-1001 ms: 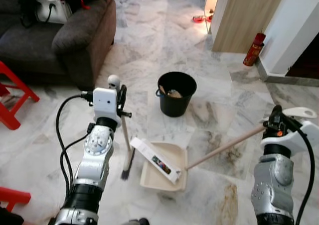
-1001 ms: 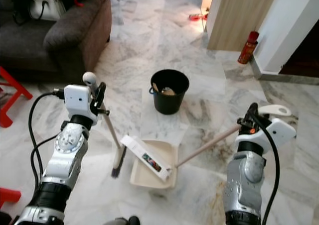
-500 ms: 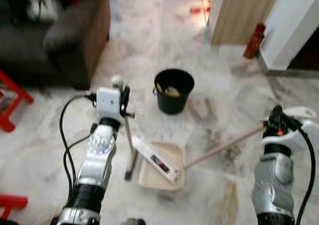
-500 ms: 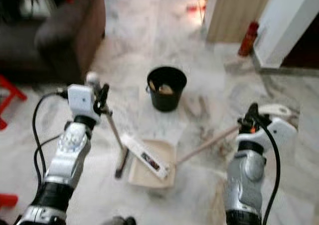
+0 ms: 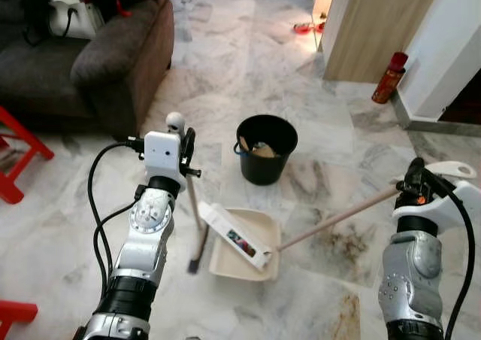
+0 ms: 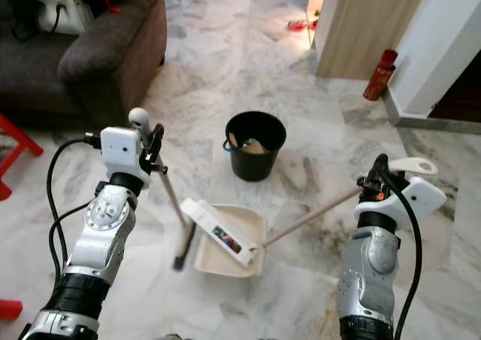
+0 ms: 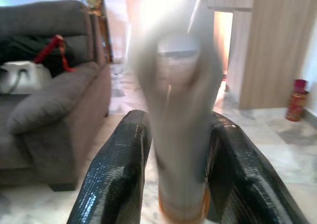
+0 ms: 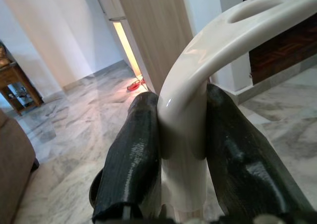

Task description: Sweep floor

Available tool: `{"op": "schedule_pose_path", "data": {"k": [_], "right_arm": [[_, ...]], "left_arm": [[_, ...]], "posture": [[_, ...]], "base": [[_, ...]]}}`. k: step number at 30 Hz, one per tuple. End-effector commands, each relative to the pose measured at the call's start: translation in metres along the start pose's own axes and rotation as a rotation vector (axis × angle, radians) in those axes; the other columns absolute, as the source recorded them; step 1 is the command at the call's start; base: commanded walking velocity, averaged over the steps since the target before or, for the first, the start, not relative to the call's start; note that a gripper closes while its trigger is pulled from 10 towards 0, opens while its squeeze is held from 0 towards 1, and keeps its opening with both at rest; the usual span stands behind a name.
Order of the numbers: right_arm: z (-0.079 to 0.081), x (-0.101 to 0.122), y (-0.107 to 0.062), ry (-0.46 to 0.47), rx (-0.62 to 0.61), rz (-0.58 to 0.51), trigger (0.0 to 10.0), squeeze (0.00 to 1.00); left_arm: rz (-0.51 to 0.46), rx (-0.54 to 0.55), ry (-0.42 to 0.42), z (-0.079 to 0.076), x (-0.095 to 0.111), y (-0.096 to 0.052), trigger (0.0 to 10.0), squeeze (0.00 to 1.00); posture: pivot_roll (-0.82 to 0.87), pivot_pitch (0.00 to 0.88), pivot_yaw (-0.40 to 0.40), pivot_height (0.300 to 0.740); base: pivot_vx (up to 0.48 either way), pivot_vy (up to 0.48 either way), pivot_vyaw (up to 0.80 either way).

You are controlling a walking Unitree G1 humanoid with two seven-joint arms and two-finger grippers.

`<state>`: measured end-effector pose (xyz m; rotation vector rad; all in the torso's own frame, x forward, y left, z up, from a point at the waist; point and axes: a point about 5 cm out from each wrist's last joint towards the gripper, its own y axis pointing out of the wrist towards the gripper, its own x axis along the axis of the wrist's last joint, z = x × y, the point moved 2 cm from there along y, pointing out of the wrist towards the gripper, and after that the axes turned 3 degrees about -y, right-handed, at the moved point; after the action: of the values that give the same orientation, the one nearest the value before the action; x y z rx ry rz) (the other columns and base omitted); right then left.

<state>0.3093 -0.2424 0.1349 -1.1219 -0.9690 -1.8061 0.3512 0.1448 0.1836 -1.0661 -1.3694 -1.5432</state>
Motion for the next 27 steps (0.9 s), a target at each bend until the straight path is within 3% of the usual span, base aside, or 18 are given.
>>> {"op": "schedule_pose_path", "data": {"k": [1, 21, 27], "right_arm": [[-0.0014, 0.0121, 0.0031, 0.028, -0.008, -0.05, 10.0, 0.0], [-0.0001, 0.0108, 0.0027, 0.029, -0.003, -0.043, 10.0, 0.0], [-0.0009, 0.0104, 0.0017, 0.028, -0.005, -0.045, 10.0, 0.0]], "left_arm": [[-0.044, -0.015, -0.015, -0.0058, 0.0104, 0.0035, 10.0, 0.51], [-0.045, -0.01, -0.015, -0.005, 0.0107, 0.0028, 10.0, 0.53], [-0.055, -0.016, -0.021, -0.0052, 0.0116, 0.0019, 10.0, 0.48]], "posture": [[0.07, 0.156, -0.023, 0.74], [0.07, 0.15, -0.025, 0.74], [0.07, 0.133, -0.017, 0.74]], "base": [[0.277, 0.0, 0.0], [0.298, 0.0, 0.0], [0.14, 0.0, 0.0]]}}
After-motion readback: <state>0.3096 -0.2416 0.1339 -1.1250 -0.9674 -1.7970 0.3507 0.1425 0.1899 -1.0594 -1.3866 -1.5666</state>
